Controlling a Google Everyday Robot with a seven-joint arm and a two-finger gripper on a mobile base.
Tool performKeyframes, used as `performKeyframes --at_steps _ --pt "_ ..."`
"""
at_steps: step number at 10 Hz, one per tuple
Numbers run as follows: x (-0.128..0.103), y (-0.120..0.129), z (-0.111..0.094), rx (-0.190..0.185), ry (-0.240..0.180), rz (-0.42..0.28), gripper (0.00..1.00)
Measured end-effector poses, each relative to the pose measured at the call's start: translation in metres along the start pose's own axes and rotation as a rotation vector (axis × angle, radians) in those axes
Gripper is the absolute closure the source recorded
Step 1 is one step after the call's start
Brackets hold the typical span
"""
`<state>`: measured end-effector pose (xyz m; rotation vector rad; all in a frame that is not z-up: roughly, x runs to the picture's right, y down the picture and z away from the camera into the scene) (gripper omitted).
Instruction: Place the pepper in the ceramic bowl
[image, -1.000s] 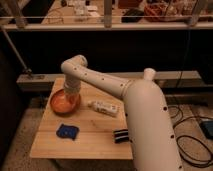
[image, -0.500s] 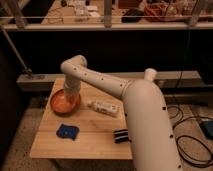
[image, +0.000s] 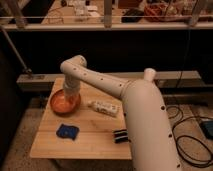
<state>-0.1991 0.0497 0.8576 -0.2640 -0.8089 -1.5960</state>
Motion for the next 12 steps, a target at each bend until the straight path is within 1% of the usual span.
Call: performKeyframes --at_steps 6,7,8,9,12 --pt "0.0004 -0.0014 0.0022 0.000 -0.003 -0.011 0.78" --pt "0.0005 -0.0020 0.0022 0.000 -0.003 -0.013 0.76" --pt "0.0003 -0.0020 0.0025 0.000 -0.004 -0.016 0.69" --pt "0.0001 -0.0022 0.0031 0.000 -0.005 -0.018 0.66" --pt "-0.0005 -0.0026 0.0040 0.000 -0.006 -0.023 0.66"
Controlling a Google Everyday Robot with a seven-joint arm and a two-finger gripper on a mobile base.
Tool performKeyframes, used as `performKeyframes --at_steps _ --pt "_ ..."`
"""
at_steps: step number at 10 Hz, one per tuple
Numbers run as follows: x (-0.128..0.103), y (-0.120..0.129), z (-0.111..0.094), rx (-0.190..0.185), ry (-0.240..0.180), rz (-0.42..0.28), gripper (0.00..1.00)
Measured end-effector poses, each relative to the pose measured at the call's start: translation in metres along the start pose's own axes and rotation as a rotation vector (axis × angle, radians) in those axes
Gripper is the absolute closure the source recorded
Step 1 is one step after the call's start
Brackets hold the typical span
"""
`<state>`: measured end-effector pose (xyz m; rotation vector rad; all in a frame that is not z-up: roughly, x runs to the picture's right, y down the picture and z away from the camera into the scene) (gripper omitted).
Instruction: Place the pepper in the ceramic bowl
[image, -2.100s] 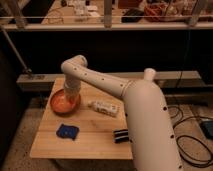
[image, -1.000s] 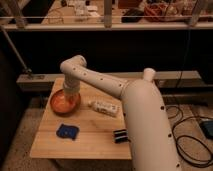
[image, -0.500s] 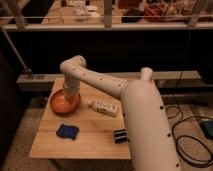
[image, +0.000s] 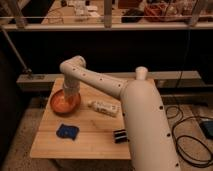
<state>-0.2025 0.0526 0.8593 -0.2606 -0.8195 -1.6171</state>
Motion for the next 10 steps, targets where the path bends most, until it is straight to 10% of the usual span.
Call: performKeyframes --at_steps 10 --pt "-0.0029 -0.0015 0.0032 0.002 -0.006 -0.019 0.54"
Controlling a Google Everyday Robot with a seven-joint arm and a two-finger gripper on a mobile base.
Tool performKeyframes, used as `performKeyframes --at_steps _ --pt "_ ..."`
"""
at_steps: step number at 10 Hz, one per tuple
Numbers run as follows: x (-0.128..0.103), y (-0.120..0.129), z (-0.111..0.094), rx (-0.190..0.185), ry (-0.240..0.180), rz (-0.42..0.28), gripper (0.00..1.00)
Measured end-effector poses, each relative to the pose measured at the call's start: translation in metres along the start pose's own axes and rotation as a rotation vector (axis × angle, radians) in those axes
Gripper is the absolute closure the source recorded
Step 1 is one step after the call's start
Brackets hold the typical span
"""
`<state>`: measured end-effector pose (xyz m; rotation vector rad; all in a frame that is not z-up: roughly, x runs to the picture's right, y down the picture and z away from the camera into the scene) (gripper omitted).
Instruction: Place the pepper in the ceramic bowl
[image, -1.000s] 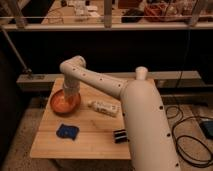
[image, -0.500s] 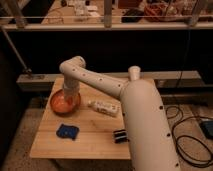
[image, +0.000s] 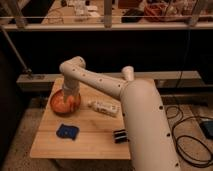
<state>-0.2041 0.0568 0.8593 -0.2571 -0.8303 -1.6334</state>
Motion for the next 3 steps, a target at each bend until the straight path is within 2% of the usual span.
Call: performKeyframes --at_steps 3 --pt "-0.0001 0.0000 0.0006 0.001 -0.001 -0.006 0.39"
